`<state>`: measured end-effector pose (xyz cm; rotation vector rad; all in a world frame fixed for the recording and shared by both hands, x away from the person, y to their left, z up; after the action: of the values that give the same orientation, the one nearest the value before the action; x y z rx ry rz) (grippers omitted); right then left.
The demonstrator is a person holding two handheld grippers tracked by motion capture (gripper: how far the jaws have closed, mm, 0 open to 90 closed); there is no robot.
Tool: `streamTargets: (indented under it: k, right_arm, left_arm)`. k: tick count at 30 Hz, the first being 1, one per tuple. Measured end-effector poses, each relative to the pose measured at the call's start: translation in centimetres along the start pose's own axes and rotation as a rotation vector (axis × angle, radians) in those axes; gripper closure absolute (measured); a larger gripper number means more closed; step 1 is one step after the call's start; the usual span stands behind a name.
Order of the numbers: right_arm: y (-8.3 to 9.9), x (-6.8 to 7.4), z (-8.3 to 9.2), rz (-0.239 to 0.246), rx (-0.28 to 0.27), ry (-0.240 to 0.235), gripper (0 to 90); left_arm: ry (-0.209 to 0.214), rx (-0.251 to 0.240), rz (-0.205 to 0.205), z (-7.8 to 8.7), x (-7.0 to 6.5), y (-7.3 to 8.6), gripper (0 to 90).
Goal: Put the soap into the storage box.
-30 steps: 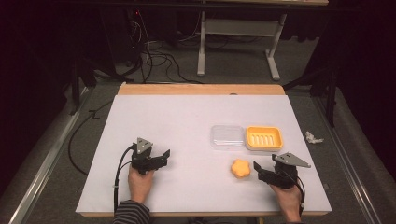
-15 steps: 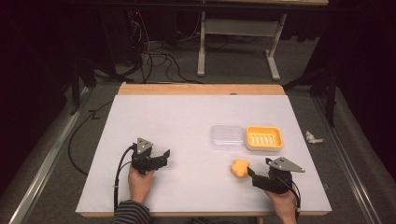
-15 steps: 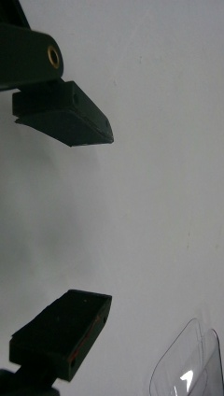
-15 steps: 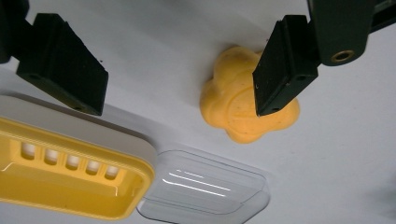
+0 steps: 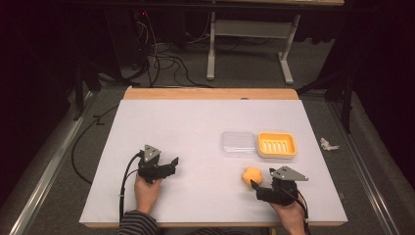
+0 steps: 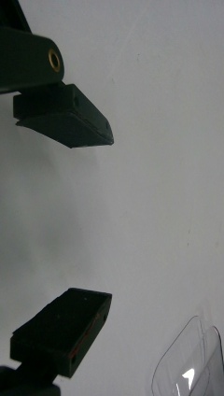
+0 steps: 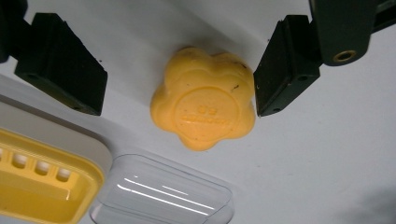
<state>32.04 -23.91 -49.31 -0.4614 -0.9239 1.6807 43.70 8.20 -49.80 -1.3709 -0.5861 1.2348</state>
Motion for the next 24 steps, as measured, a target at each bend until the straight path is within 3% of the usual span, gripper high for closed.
streamTargets:
  k: [15,24]
  right_arm:
    - [-0.1,1.5,-2.1,0.068,0.082,0.014,17.3]
    - [-0.2,1.5,-3.7,0.048,0.131,0.038,20.4]
  left_arm:
    - [0.001,0.000,0.003,0.0,0.0,0.0,21.3]
    - [0.001,-0.001,-0.005,0.0,-0.1,0.0,21.2]
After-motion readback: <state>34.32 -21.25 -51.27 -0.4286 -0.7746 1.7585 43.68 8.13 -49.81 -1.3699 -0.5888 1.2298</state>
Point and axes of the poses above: each handheld gripper's, and its own axes: z roughly backward along the jaws, y roughly out of its underside, x roughly to its left, the point moved 5 cm from there along -z, roughly forward along the jaws, and after that the axes turned 11 degrees about -z, right-handed, at the moved point
